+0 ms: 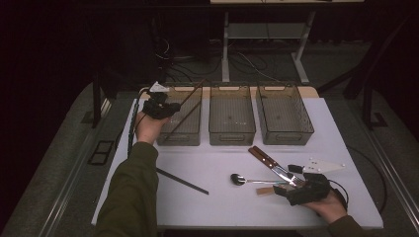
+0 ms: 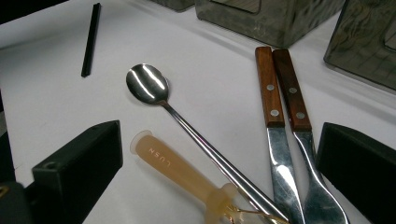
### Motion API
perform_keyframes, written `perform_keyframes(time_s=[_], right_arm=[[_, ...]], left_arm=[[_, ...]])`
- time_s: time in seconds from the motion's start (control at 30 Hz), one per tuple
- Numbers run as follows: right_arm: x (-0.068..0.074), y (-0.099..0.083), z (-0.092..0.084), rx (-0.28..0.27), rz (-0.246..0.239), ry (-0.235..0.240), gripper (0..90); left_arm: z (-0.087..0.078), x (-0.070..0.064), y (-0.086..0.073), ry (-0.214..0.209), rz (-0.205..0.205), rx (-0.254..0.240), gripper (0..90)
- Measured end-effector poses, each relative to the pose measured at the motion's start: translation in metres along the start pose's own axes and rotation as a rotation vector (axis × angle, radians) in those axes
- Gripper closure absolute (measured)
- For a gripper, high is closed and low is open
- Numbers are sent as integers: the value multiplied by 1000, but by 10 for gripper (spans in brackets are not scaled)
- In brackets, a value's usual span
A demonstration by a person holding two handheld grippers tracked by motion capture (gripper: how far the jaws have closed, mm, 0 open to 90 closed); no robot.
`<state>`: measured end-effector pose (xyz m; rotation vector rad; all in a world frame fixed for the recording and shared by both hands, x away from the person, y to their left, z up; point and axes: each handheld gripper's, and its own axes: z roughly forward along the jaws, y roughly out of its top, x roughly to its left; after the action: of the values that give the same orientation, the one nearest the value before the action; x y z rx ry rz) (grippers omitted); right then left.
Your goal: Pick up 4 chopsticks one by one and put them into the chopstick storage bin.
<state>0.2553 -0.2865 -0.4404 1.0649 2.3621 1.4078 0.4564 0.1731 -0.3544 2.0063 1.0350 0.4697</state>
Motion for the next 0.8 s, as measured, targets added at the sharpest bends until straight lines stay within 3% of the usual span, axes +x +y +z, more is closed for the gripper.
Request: perform_keyframes(time_s=[0.2, 0.47, 0.8], right_arm=[[0, 0, -1, -6, 3, 4, 5], [-1, 0, -2, -8, 7, 7, 5], [0, 0, -2, -12, 8, 9, 5]], left_arm=[[11, 8, -3, 42, 1, 46, 854], [24, 18, -10, 69, -62, 103, 853], [34, 16, -15, 87, -66, 158, 850]])
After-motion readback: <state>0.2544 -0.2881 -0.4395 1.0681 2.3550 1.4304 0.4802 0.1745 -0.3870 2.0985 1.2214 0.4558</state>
